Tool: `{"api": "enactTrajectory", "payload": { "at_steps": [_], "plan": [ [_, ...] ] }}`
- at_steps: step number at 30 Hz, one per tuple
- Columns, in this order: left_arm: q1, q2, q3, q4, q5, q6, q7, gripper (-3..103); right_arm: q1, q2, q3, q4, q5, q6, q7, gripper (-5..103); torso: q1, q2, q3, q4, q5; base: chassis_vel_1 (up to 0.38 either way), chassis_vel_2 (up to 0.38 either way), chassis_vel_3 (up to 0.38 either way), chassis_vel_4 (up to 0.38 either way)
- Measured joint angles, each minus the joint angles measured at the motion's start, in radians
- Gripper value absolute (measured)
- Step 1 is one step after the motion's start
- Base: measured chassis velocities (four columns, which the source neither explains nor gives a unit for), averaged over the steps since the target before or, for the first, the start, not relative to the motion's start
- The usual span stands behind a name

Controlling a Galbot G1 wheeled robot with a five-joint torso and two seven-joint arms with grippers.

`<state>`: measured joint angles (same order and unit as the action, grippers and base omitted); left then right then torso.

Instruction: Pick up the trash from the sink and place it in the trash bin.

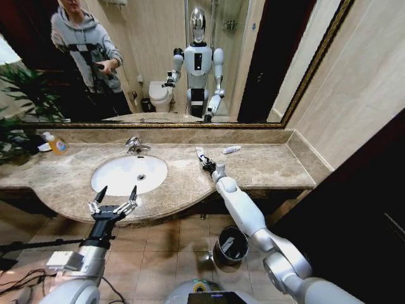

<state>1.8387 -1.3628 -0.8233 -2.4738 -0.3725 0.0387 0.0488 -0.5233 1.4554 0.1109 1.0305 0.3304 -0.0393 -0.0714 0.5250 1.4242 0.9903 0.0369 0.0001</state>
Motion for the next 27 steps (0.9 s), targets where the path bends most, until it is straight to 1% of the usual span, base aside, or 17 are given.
{"api": "enactTrajectory", "payload": {
  "at_steps": [9, 12, 13, 15, 18, 19, 21, 22, 24, 25, 27],
  "plan": [
    [0.000, 0.000, 0.000, 0.000, 0.000, 0.000, 0.000, 100, -0.023, -0.049, 0.008, 0.063, 0.027, -0.009, 0.003, 26, 0.000, 0.000, 0.000, -0.0001, 0.0000, 0.000, 0.000, 0.000, 0.000],
    [0.000, 0.000, 0.000, 0.000, 0.000, 0.000, 0.000, 100, -0.053, -0.078, 0.013, 0.139, 0.048, -0.018, 0.010, 26, 0.000, 0.000, 0.000, 0.0000, 0.0001, 0.000, 0.000, 0.000, 0.000],
    [0.000, 0.000, 0.000, 0.000, 0.000, 0.000, 0.000, 100, -0.053, -0.078, 0.013, 0.139, 0.048, -0.018, 0.010, 26, 0.000, 0.000, 0.000, 0.0000, 0.0001, 0.000, 0.000, 0.000, 0.000],
    [0.000, 0.000, 0.000, 0.000, 0.000, 0.000, 0.000, 100, -0.086, -0.110, 0.018, 0.212, 0.058, -0.022, 0.011, 26, 0.000, 0.000, 0.000, 0.0000, 0.0001, 0.000, 0.000, 0.000, 0.000],
    [0.000, 0.000, 0.000, 0.000, 0.000, 0.000, 0.000, 100, -0.167, -0.179, 0.042, 0.336, 0.065, -0.009, -0.009, 26, 0.000, 0.000, 0.000, -0.0001, 0.0001, 0.000, 0.000, 0.000, 0.000],
    [0.000, 0.000, 0.000, 0.000, 0.000, 0.000, 0.000, 100, -0.167, -0.179, 0.042, 0.336, 0.065, -0.009, -0.009, 26, 0.000, 0.000, 0.000, -0.0001, 0.0001, 0.000, 0.000, 0.000, 0.000],
    [0.000, 0.000, 0.000, 0.000, 0.000, 0.000, 0.000, 100, -0.252, -0.232, 0.072, 0.447, 0.079, -0.004, -0.025, 26, 0.000, 0.000, 0.000, 0.0000, 0.0002, 0.000, 0.000, 0.000, 0.000],
    [0.000, 0.000, 0.000, 0.000, 0.000, 0.000, 0.000, 100, -0.252, -0.232, 0.072, 0.447, 0.079, -0.004, -0.025, 26, 0.000, 0.000, 0.000, 0.0000, 0.0002, 0.000, 0.000, 0.000, 0.000],
    [0.000, 0.000, 0.000, 0.000, 0.000, 0.000, 0.000, 100, -0.366, -0.284, 0.126, 0.564, 0.097, -0.001, -0.033, 26, 0.000, 0.000, 0.000, -0.0001, 0.0001, 0.000, 0.000, 0.000, 0.000],
    [0.000, 0.000, 0.000, 0.000, 0.000, 0.000, 0.000, 100, -0.366, -0.284, 0.126, 0.564, 0.097, -0.001, -0.033, 26, 0.000, 0.000, 0.000, -0.0001, 0.0001, 0.000, 0.000, 0.000, 0.000],
    [0.000, 0.000, 0.000, 0.000, 0.000, 0.000, 0.000, 100, -0.447, -0.315, 0.168, 0.643, 0.112, 0.004, -0.030, 26, 0.000, 0.000, 0.000, -0.0005, 0.0003, 0.000, 0.000, 0.000, 0.000]
  ]
}}
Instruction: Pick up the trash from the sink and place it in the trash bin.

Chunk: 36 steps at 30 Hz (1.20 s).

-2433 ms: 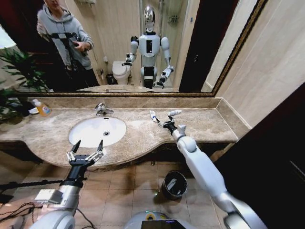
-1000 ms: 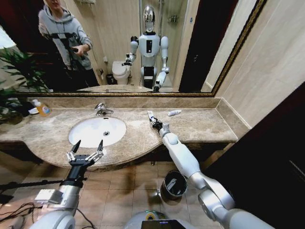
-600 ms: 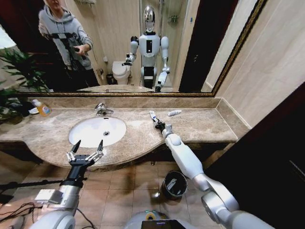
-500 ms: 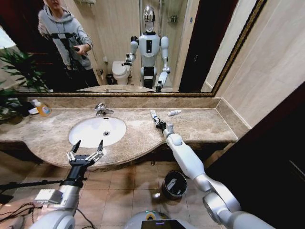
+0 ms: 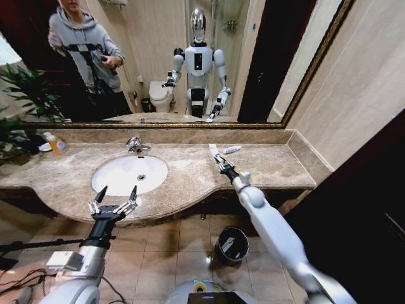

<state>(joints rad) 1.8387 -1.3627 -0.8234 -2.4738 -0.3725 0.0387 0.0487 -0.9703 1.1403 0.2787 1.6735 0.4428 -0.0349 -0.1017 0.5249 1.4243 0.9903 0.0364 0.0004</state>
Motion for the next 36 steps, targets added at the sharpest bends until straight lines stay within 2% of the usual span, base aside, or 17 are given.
{"api": "enactTrajectory", "payload": {
  "at_steps": [3, 8, 10, 15, 20, 21, 26, 29, 34, 36],
  "plan": [
    [0.000, 0.000, 0.000, 0.000, 0.000, 0.000, 0.000, 100, -0.069, -0.019, 0.041, 0.065, 0.010, 0.013, 0.006, 26, 0.000, 0.000, 0.000, 0.0004, -0.0001, 0.000, 0.000, 0.000, 0.000],
    [0.000, 0.000, 0.000, 0.000, 0.000, 0.000, 0.000, 100, -0.236, -0.021, 0.173, 0.162, 0.000, 0.048, 0.019, 26, 0.000, 0.000, 0.000, 0.0005, -0.0002, 0.000, 0.000, 0.000, 0.000],
    [0.000, 0.000, 0.000, 0.000, 0.000, 0.000, 0.000, 100, -0.348, 0.001, 0.239, 0.195, -0.026, 0.087, 0.015, 26, 0.000, 0.000, 0.000, 0.0003, 0.0000, 0.000, 0.000, 0.000, 0.000],
    [0.000, 0.000, 0.000, 0.000, 0.000, 0.000, 0.000, 100, -0.462, 0.040, 0.293, 0.231, -0.041, 0.125, 0.015, 26, 0.000, 0.000, 0.000, 0.0004, -0.0002, 0.000, 0.000, 0.000, 0.000],
    [0.000, 0.000, 0.000, 0.000, 0.000, 0.000, 0.000, 100, -0.595, 0.135, 0.325, 0.257, -0.094, 0.173, 0.001, 26, 0.000, 0.000, 0.000, 0.0004, -0.0003, 0.000, 0.000, 0.000, 0.000],
    [0.000, 0.000, 0.000, 0.000, 0.000, 0.000, 0.000, 100, -0.626, 0.169, 0.325, 0.251, -0.121, 0.197, -0.002, 26, 0.000, 0.000, 0.000, 0.0004, -0.0003, 0.000, 0.000, 0.000, 0.000],
    [0.000, 0.000, 0.000, 0.000, 0.000, 0.000, 0.000, 100, -0.688, 0.231, 0.319, 0.221, -0.162, 0.240, -0.010, 26, 0.000, 0.000, 0.000, 0.0004, -0.0004, 0.000, 0.000, 0.000, 0.000],
    [0.000, 0.000, 0.000, 0.000, 0.000, 0.000, 0.000, 100, -0.713, 0.283, 0.331, 0.155, -0.191, 0.292, -0.011, 26, 0.000, 0.000, 0.000, 0.0004, -0.0004, 0.000, 0.000, 0.000, 0.000],
    [0.000, 0.000, 0.000, 0.000, 0.000, 0.000, 0.000, 100, -0.704, 0.293, 0.341, 0.055, -0.228, 0.329, -0.011, 26, 0.000, 0.000, 0.000, 0.0004, -0.0006, 0.000, 0.000, 0.000, 0.000],
    [0.000, 0.000, 0.000, 0.000, 0.000, 0.000, 0.000, 100, -0.672, 0.291, 0.334, -0.053, -0.260, 0.364, 0.002, 26, 0.000, 0.000, 0.000, 0.0004, -0.0004, 0.000, 0.000, 0.000, 0.000]
  ]
}}
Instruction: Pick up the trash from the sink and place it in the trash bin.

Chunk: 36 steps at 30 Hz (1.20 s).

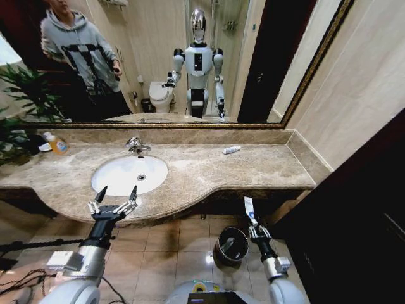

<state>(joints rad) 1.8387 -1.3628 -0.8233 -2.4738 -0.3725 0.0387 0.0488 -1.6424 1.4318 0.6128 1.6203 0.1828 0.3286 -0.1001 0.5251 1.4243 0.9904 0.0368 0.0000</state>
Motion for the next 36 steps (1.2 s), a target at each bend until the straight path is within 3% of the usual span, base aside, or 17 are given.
{"api": "enactTrajectory", "payload": {
  "at_steps": [13, 25, 36],
  "plan": [
    [0.000, 0.000, 0.000, 0.000, 0.000, 0.000, 0.000, 100, 0.163, -0.019, -0.053, -0.462, -0.122, 0.098, 0.024, 26, 0.000, 0.000, 0.000, 0.0000, 0.0002, 0.000, 0.000, 0.000, 0.000],
    [0.000, 0.000, 0.000, 0.000, 0.000, 0.000, 0.000, 100, 0.345, -0.011, -0.079, -0.773, -0.159, -0.003, -0.035, 26, 0.000, 0.000, 0.000, 0.0001, 0.0000, 0.000, 0.000, 0.000, 0.000],
    [0.000, 0.000, 0.000, 0.000, 0.000, 0.000, 0.000, 100, 0.455, 0.012, -0.086, -0.948, -0.184, -0.011, -0.063, 26, 0.000, 0.000, 0.000, 0.0001, 0.0001, 0.000, 0.000, 0.000, 0.000]
  ]
}}
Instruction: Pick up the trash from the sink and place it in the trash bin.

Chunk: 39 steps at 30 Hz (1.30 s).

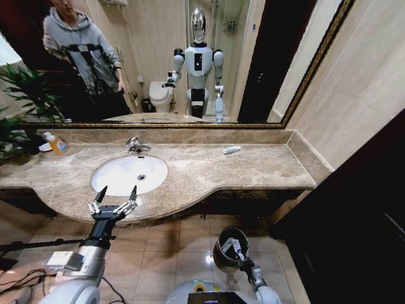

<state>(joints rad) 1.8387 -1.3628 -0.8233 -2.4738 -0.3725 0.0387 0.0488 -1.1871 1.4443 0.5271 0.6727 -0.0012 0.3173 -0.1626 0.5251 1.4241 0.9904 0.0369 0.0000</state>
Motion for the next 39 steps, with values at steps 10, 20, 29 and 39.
{"api": "enactTrajectory", "payload": {
  "at_steps": [10, 20, 29, 39],
  "plan": [
    [0.000, 0.000, 0.000, 0.000, 0.000, 0.000, 0.000, 100, 0.034, -0.001, 0.000, -0.061, -0.013, -0.009, -0.008, 44, 0.000, 0.000, 0.000, 0.0000, 0.0000, 0.000, 0.000, 0.000, 0.000],
    [0.000, 0.000, 0.000, 0.000, 0.000, 0.000, 0.000, 100, 0.030, -0.007, -0.001, -0.056, -0.021, -0.006, -0.008, 77, 0.000, 0.000, 0.000, 0.0000, 0.0000, 0.000, 0.000, 0.000, 0.000],
    [0.000, 0.000, 0.000, 0.000, 0.000, 0.000, 0.000, 100, -0.001, -0.009, 0.000, -0.015, -0.021, -0.003, -0.008, 96, 0.000, 0.000, 0.000, 0.0000, 0.0000, 0.000, 0.000, 0.000, 0.000],
    [0.000, 0.000, 0.000, 0.000, 0.000, 0.000, 0.000, 100, -0.070, -0.018, 0.009, 0.027, -0.085, 0.089, 0.041, 97, 0.000, 0.000, 0.000, -0.0001, 0.0000, 0.000, 0.000, 0.000, 0.000]
  ]
}}
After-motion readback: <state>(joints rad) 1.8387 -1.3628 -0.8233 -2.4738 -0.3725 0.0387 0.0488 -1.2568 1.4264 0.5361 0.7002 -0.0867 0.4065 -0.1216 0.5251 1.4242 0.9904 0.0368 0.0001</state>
